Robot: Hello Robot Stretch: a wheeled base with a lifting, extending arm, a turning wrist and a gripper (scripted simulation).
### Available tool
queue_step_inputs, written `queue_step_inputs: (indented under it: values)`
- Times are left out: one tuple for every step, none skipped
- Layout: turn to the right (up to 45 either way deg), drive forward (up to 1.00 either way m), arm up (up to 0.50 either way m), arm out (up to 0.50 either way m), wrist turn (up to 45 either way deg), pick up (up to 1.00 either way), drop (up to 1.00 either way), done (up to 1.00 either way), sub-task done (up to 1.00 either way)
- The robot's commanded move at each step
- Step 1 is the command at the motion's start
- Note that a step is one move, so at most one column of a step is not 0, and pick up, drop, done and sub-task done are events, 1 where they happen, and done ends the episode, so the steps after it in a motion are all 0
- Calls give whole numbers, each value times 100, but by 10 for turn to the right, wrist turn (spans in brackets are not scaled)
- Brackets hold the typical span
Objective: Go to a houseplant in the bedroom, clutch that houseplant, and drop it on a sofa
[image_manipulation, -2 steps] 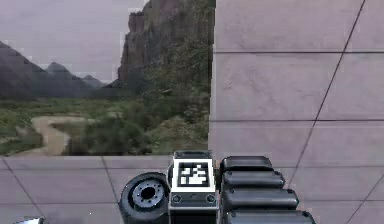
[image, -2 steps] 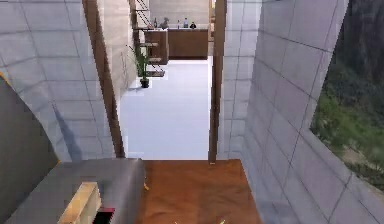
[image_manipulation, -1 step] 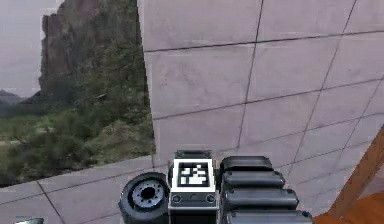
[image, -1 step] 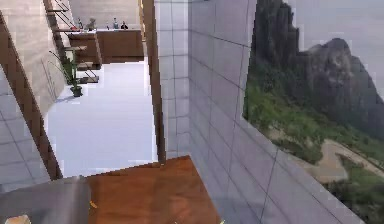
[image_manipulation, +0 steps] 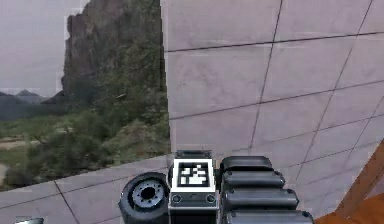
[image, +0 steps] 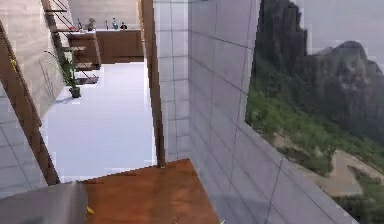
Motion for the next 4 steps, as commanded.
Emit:
queue_step_inputs:
  values:
    - [450,0,0,0,0,0,0,0,0]
    - [450,0,0,0,0,0,0,0,0]
    - [450,0,0,0,0,0,0,0,0]
    - [-450,0,0,0,0,0,0,0,0]
